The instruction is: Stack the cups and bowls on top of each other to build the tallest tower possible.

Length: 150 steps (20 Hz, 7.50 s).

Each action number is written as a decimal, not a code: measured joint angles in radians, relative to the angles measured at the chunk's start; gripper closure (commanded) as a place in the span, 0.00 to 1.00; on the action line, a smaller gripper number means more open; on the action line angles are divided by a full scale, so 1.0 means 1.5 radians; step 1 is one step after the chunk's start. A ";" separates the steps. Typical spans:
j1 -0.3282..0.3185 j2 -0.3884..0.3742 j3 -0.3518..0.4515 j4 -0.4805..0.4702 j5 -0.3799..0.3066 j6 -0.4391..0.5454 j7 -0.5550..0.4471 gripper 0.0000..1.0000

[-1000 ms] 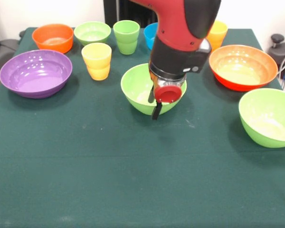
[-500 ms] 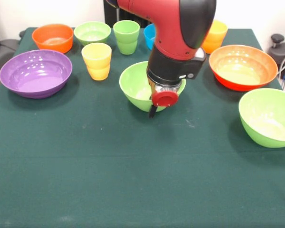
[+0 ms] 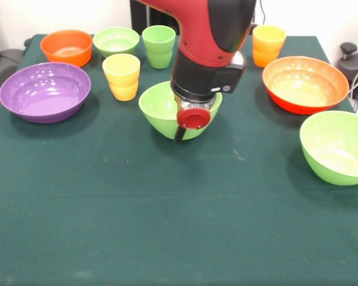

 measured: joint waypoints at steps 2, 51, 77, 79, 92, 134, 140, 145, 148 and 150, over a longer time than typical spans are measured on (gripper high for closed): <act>-0.009 -0.007 0.008 0.001 -0.010 -0.002 0.000 1.00; -0.466 0.000 0.706 0.073 -0.930 -0.707 0.133 1.00; -0.376 0.036 0.684 0.077 -1.067 -0.925 0.595 1.00; -0.348 0.020 0.650 0.077 -0.980 -0.871 0.591 1.00; -0.170 -0.055 0.429 0.054 -0.695 -0.777 0.570 1.00; -0.319 -0.114 0.550 0.054 -0.911 -0.609 0.570 1.00; -0.319 -0.101 0.550 0.054 -0.946 -0.669 0.570 1.00; -0.320 -0.092 0.550 0.052 -0.967 -0.706 0.570 1.00; -0.321 -0.089 0.550 0.051 -0.987 -0.728 0.570 0.00; -0.321 -0.088 0.550 0.050 -0.997 -0.736 0.570 0.00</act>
